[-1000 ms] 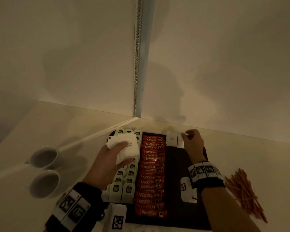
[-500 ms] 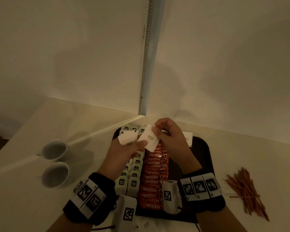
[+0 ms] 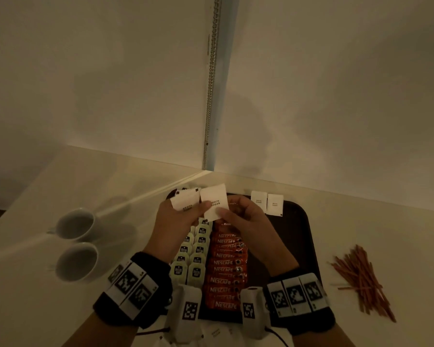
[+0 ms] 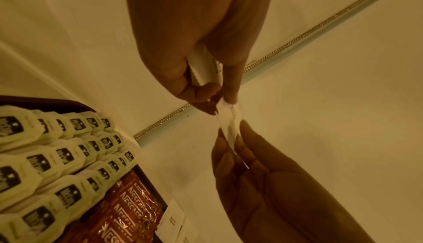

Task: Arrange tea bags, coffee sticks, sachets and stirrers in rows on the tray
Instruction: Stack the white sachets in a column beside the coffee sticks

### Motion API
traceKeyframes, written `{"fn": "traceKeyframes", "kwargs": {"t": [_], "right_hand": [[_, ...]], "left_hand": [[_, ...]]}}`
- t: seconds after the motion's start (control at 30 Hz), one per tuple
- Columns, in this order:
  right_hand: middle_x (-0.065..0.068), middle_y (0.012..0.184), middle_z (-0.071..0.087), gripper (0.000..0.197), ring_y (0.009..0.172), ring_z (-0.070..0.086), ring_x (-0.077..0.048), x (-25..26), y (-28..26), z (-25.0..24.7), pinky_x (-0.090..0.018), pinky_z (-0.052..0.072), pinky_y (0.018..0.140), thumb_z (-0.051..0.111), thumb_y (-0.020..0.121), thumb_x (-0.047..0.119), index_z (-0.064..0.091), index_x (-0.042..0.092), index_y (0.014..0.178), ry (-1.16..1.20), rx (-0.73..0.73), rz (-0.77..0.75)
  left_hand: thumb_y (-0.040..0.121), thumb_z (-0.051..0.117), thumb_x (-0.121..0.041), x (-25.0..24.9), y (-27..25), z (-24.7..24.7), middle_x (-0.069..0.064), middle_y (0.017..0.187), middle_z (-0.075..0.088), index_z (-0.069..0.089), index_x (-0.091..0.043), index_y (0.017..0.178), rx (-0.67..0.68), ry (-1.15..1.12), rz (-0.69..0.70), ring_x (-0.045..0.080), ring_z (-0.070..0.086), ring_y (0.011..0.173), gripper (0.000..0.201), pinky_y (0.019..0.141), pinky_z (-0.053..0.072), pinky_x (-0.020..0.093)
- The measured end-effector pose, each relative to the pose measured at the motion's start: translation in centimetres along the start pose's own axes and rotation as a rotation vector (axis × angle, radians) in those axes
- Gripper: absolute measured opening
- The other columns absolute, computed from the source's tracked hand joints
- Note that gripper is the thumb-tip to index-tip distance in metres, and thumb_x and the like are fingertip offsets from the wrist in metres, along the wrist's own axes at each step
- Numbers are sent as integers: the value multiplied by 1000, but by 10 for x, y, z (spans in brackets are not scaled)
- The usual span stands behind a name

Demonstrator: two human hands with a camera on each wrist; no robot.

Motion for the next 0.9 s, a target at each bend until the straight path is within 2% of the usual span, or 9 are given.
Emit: {"fn": "traceKeyframes", "kwargs": {"t": [0.13, 0.27, 0.33, 0.4, 0.47, 0.53, 0.63, 0.73, 0.9], "right_hand": [[-4, 99, 68, 11, 89, 67, -22, 2, 1, -13, -32, 57, 79, 61, 87, 13, 65, 14, 97, -105, -90, -37], [-1, 98, 68, 8, 88, 68, -16, -9, 3, -26, -27, 56, 76, 60, 87, 10, 66, 14, 91, -104, -110, -10], [-2, 100, 67, 12, 91, 66, -17, -23, 9, -53, -29, 56, 79, 59, 87, 7, 64, 14, 95, -55, -223, 24], [-6, 109, 64, 19, 99, 63, -20, -46, 18, -95, -32, 55, 85, 60, 87, 7, 63, 11, 105, -60, -410, 77], [-8, 112, 63, 24, 100, 62, -21, -68, 25, -137, -36, 55, 86, 63, 87, 11, 61, 10, 111, -225, -586, 134], [-10, 111, 65, 22, 97, 63, -23, -84, 31, -164, -42, 54, 87, 65, 86, 15, 63, 11, 107, -401, -674, 185], [-11, 109, 65, 18, 98, 62, -25, -99, 42, -177, -43, 52, 90, 66, 86, 16, 63, 10, 103, -524, -684, 232], [-11, 110, 65, 21, 101, 61, -26, -103, 53, -176, -39, 51, 92, 65, 86, 14, 64, 8, 105, -534, -667, 239], [-10, 111, 65, 23, 104, 60, -24, -103, 63, -176, -34, 47, 96, 66, 85, 12, 65, 7, 107, -507, -711, 225]], "left_hand": [[77, 75, -5, -3, 2, 2, -3, 70, 72, 70, -25, 81, -18, 46, 30, 18, 63, 69, 22, 56, 50, 25], [81, 72, -9, 8, 1, 7, 0, 82, 74, 70, -16, 91, 23, 28, -53, 16, 68, 75, 12, 56, 52, 21], [90, 61, -13, 18, 0, 6, 9, 90, 73, 68, -10, 97, 38, -71, -173, 22, 70, 80, 10, 60, 54, 23], [96, 47, -12, 28, -2, 1, 16, 92, 72, 66, -6, 98, 31, -211, -274, 26, 70, 81, 19, 67, 57, 28], [96, 40, -11, 34, -4, -5, 18, 87, 71, 63, -3, 97, -3, -323, -331, 29, 71, 77, 25, 65, 59, 28], [97, 37, -11, 37, -5, -9, 20, 81, 71, 60, -2, 98, -37, -399, -356, 33, 69, 76, 24, 63, 60, 30], [98, 36, -12, 37, -7, -11, 20, 78, 71, 59, -1, 98, -37, -421, -362, 33, 69, 74, 26, 70, 58, 34], [99, 35, -14, 38, -7, -14, 18, 76, 72, 59, -1, 98, -36, -432, -359, 31, 71, 71, 28, 70, 58, 35], [98, 34, -19, 42, -5, -14, 23, 84, 71, 59, 0, 102, -26, -471, -379, 35, 70, 78, 31, 72, 57, 38]]}}
Point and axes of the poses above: each hand's wrist, its own y-axis towards the middle knuckle, its own z-axis out of the palm, x = y × z, the point moved 8 cm from there along y, towards the middle knuckle
